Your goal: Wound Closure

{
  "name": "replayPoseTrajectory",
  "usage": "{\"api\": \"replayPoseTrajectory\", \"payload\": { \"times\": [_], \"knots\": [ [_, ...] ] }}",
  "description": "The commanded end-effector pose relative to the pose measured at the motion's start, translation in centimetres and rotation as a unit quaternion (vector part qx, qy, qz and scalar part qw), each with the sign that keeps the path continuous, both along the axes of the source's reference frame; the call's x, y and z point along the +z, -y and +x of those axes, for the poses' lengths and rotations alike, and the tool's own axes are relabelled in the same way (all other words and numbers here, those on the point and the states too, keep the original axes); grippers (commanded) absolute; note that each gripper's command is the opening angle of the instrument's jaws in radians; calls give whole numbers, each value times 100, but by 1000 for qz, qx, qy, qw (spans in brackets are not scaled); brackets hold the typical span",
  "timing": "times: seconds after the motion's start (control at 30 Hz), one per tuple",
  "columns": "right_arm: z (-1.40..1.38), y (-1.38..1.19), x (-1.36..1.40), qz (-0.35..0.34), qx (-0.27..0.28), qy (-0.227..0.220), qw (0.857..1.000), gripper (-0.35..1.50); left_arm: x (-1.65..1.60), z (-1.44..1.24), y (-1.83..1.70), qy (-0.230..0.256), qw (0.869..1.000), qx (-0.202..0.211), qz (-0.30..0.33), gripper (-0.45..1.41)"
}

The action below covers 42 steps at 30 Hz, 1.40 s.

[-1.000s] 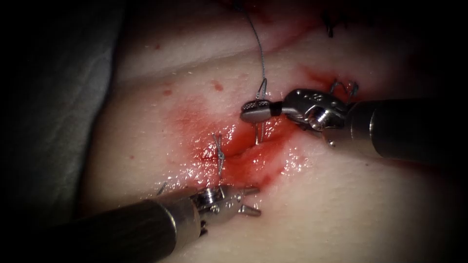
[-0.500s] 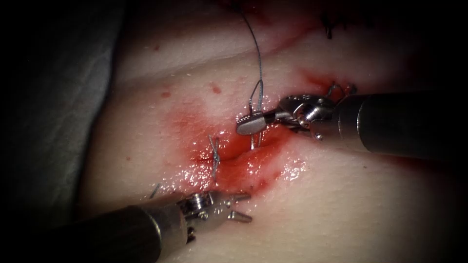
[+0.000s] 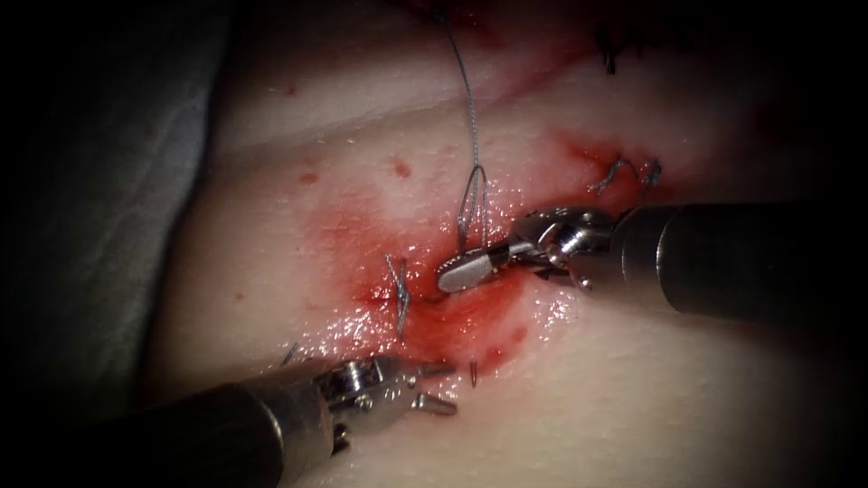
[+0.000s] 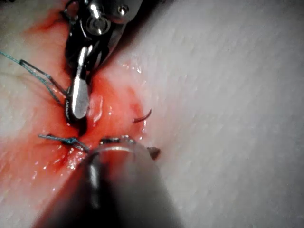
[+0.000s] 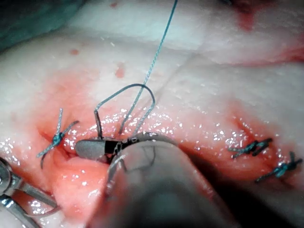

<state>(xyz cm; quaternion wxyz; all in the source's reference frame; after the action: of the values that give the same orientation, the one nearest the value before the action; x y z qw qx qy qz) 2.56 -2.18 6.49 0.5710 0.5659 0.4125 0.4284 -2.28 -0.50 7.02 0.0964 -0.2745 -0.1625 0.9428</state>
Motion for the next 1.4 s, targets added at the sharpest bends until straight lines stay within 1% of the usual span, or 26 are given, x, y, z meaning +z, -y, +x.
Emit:
{"api": "replayPoseTrajectory", "payload": {
  "times": [0.03, 0.1, 0.2, 0.23, 0.27, 0.37, 0.4, 0.47, 0.53, 0.63, 0.7, 0.8, 0.87, 0.93, 0.97, 1.03, 1.2, 1.3, 1.4],
  "knots": [
    [7, 5, 2, 3, -3, -1, 1000, -35, 7, -6, 3, 0, 1000, 0, 1, 46],
    [7, 10, -6, 20, -8, 0, 1000, -35, 9, -5, 2, 1, 1000, 1, 0, 47],
    [9, 14, -6, 28, -11, 1, 1000, -35, 9, -5, 3, 0, 1000, 1, 0, 47],
    [8, 11, -5, 26, 3, 9, 1000, -35, 7, -5, 2, 1, 1000, 0, -1, 47],
    [6, 2, -3, 28, 43, 11, 999, -35, 5, -6, 1, 8, 1000, -5, -9, 46],
    [-1, -15, 0, 7, 89, 3, 996, 42, 0, -6, -2, 32, 999, 2, -33, 44],
    [-9, -23, 2, -19, 102, 5, 995, 66, -3, -5, -5, 48, 998, 5, -50, 44],
    [-19, -31, 4, -59, 109, 2, 992, 88, -5, -6, -6, 61, 996, 5, -63, 44],
    [-32, -35, 7, -95, 116, 3, 989, 105, -7, -6, -7, 84, 994, -1, -67, 44],
    [-51, -38, 13, -113, 123, 9, 986, 115, -8, -6, -9, 136, 988, -7, -70, 44],
    [-62, -40, 15, -124, 124, 12, 984, 121, -8, -6, -10, 151, 985, -6, -80, 44],
    [-75, -43, 16, -133, 132, 20, 982, 128, -7, -8, -12, 159, 984, 4, -87, 46],
    [-83, -43, 15, -135, 134, 22, 981, 126, -7, -9, -15, 167, 982, 3, -92, 49],
    [-90, -40, 13, -134, 125, 14, 983, 121, -8, -10, -19, 181, 978, -2, -100, 51],
    [-95, -37, 12, -132, 111, 5, 985, 118, -12, -10, -25, 192, 975, -9, -112, 51],
    [-100, -35, 11, -132, 108, 2, 985, 118, -15, -12, -31, 204, 972, -19, -118, 51],
    [-103, -32, 14, -135, 108, 7, 985, 118, -18, -16, -39, 206, 970, -29, -123, 53],
    [-103, -30, 15, -138, 106, 12, 985, 116, -16, -22, -39, 204, 970, -32, -125, 49],
    [-103, -30, 15, -138, 106, 12, 985, 116, -11, -30, -36, 205, 970, -32, -126, 32]
  ]
}}
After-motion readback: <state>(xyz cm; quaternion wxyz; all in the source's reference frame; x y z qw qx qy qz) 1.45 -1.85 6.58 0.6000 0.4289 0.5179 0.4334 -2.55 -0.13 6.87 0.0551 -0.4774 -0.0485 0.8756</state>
